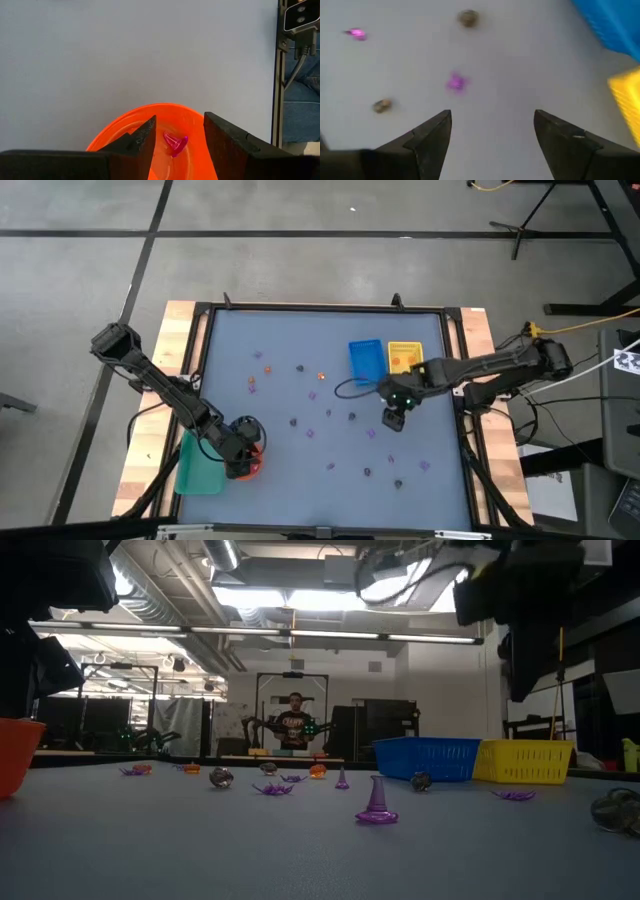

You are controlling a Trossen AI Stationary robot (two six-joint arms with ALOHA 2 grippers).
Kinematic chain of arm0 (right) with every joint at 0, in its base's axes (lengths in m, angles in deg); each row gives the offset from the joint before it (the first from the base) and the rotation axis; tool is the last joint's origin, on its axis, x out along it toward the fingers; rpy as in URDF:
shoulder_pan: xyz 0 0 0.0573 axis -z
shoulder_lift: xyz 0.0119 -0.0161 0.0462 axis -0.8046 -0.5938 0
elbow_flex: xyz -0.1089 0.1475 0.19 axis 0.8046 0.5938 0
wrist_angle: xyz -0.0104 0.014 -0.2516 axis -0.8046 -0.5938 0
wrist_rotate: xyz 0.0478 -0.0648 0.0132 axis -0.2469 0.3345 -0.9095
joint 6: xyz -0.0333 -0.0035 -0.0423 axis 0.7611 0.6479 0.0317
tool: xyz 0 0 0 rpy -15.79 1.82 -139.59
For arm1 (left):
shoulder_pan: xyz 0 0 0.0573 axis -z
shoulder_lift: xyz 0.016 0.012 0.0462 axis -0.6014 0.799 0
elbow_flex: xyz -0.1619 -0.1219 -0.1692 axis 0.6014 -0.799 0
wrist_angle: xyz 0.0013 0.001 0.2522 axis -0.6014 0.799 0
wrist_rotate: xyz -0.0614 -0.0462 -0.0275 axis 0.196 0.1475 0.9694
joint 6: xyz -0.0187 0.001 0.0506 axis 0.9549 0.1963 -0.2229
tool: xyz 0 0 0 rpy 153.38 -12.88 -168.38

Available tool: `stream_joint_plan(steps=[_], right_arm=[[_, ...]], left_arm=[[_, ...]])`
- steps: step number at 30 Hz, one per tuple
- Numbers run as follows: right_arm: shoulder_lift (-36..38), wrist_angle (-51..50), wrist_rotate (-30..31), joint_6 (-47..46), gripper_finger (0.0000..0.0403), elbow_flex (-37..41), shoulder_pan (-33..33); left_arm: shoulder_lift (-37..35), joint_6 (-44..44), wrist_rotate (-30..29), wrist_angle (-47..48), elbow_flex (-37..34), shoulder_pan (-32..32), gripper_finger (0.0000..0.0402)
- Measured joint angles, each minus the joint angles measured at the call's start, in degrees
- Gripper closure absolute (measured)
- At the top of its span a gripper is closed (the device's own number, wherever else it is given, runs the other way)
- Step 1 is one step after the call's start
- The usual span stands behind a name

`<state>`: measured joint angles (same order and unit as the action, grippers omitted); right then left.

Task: Sort Halloween decoration
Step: Put the violet spider toy into the blue box

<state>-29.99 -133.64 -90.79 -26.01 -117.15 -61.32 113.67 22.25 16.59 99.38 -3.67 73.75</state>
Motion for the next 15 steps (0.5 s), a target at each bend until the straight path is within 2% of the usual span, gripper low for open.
stream_joint_plan(steps=[6,15], right_arm=[[0.0,7.6,1.3,-1.6,0.0121,0.0,-4.6],[-1.1,10.9,13.9,-20.1,0.0121,-0.1,-10.4]], left_arm=[[0.0,0.0,0.5,0.0,0.0,0.0,0.0252],[0.0,0.0,0.6,0.0,0.0,0.0,0.0252]])
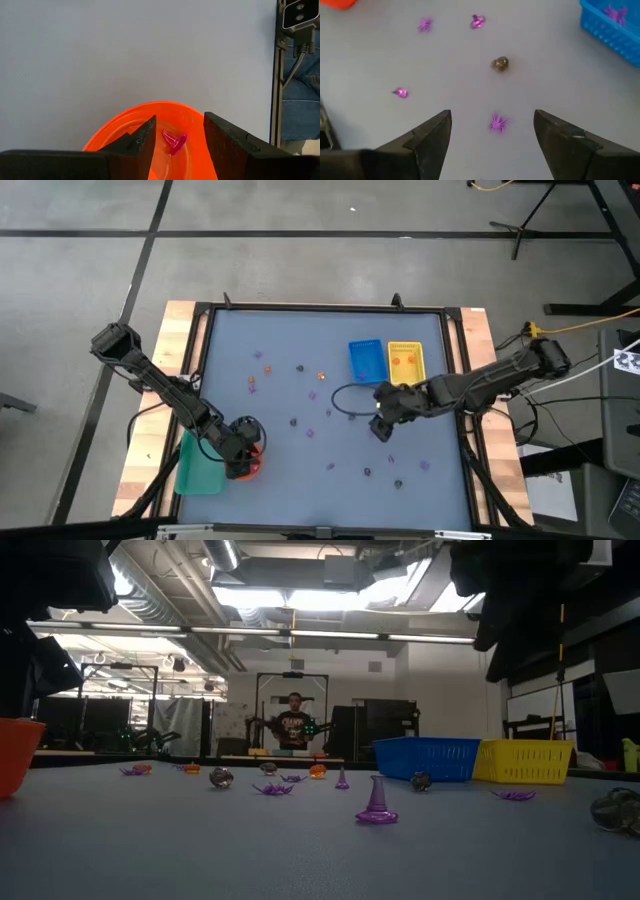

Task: Sort Halloween decoration
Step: Put the violet spider toy into the blue box

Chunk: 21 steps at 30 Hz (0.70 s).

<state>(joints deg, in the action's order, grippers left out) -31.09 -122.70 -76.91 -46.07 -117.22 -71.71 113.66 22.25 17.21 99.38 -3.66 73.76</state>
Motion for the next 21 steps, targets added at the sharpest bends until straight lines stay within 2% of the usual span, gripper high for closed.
stream_joint_plan(steps=[14,21], right_arm=[[-14.2,-0.1,2.9,-12.1,0.0121,0.0,-3.4],[-20.0,1.1,2.3,-13.1,0.0121,0.0,-3.4]], left_arm=[[0.0,0.0,0.0,0.1,0.0,0.0,0.0252],[0.0,0.0,0.1,0.1,0.0,0.0,0.0252]])
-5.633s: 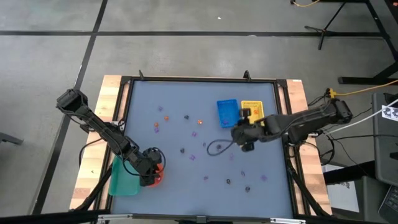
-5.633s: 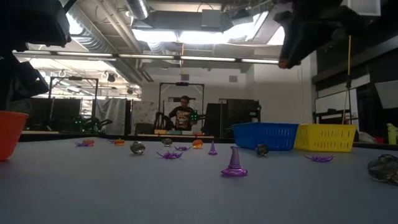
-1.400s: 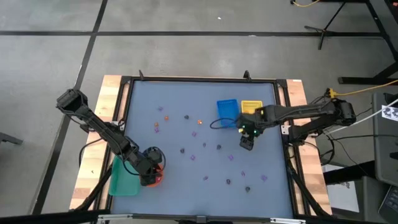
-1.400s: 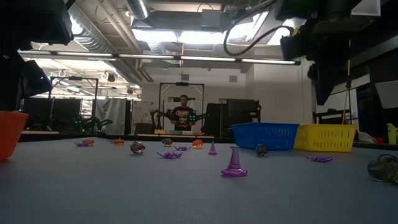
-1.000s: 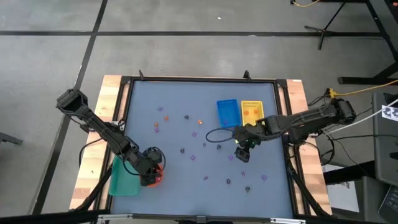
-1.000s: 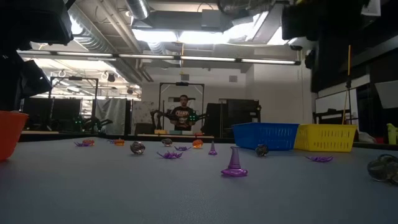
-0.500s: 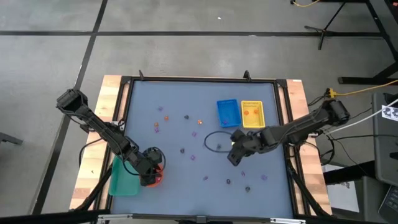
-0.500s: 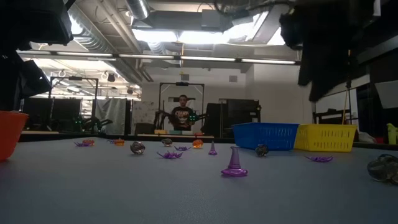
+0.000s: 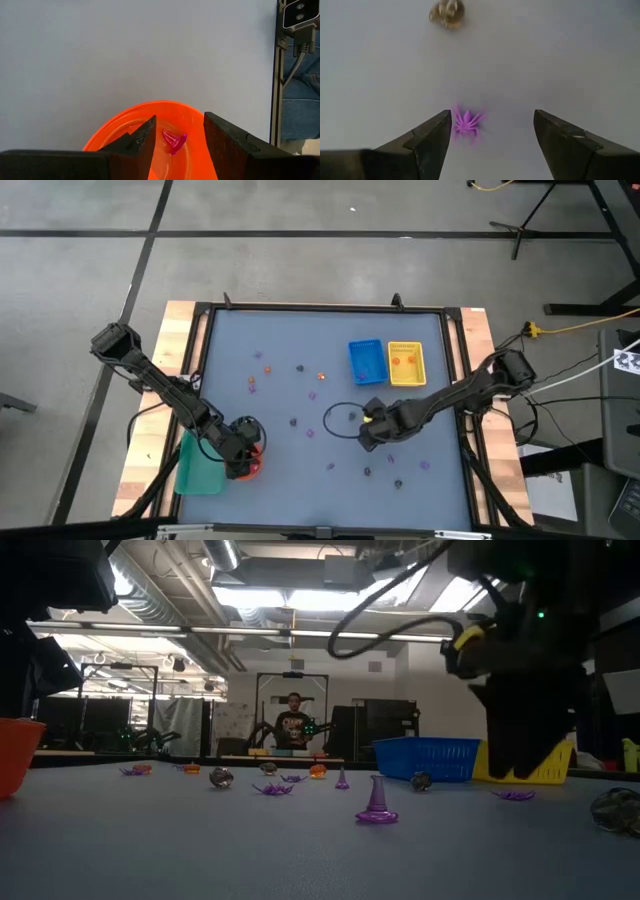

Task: Sort Halloween decoration
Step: Put the violet spider toy into the blue box

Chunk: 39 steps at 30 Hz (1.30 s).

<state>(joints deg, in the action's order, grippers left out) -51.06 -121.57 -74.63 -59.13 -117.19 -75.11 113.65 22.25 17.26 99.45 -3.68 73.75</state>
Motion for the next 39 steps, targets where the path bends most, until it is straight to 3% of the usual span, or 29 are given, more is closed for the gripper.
stream_joint_plan(steps=[9,23,39], right_arm=[[-1.6,5.6,-0.8,-0.1,0.0166,0.0,-2.5],[-2.6,5.2,3.0,0.2,0.0256,0.0,-3.6],[-4.3,5.4,2.5,0.6,0.027,-0.1,-3.6]], left_arm=[[0.0,0.0,0.0,0.0,0.0,0.0,0.0252],[0.0,0.0,0.0,0.0,0.0,0.0,0.0252],[0.0,0.0,0.0,0.1,0.0,0.0,0.0252]])
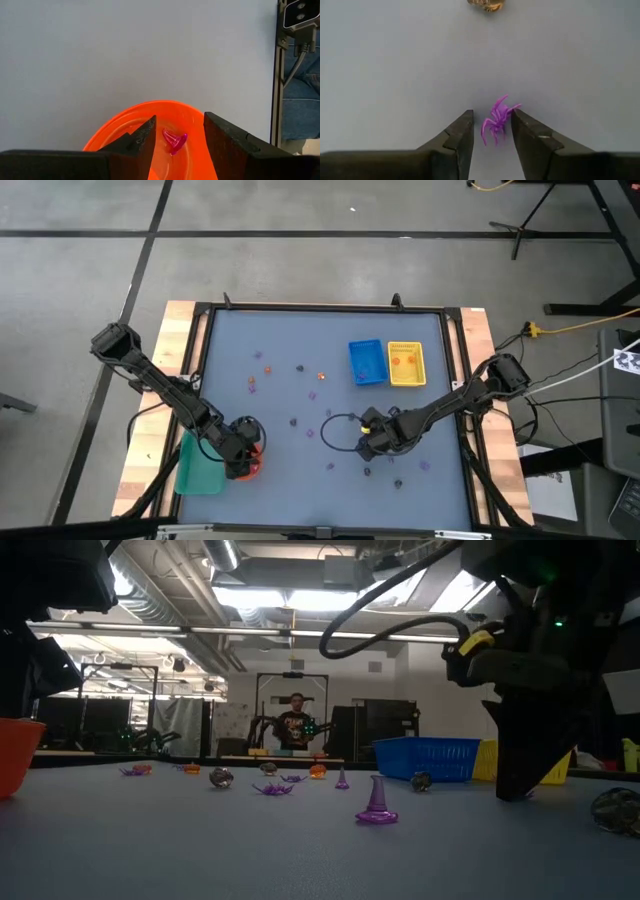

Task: Sort Halloween decoration
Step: Put the violet spider toy into the blue box

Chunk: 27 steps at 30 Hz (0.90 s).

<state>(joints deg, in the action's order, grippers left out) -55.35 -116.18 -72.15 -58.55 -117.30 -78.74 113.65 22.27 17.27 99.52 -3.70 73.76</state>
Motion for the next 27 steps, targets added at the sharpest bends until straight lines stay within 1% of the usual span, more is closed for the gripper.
stream_joint_plan(steps=[8,11,23,27], right_arm=[[0.0,0.0,0.0,0.0,0.027,0.0,0.0],[0.0,0.0,0.0,0.0,0.0279,0.1,0.0],[-0.1,0.0,0.5,0.0,0.0372,0.1,0.0],[-0.1,0.0,0.5,0.0,0.0395,0.1,0.0]], left_arm=[[0.0,0.0,0.0,0.0,0.0,0.0,0.0252],[0.0,0.0,0.0,0.0,0.0,0.0,0.0252],[0.0,0.0,0.0,0.0,0.0,0.0,0.0252],[0.0,0.0,0.0,0.0,0.0,0.0,0.0252]])
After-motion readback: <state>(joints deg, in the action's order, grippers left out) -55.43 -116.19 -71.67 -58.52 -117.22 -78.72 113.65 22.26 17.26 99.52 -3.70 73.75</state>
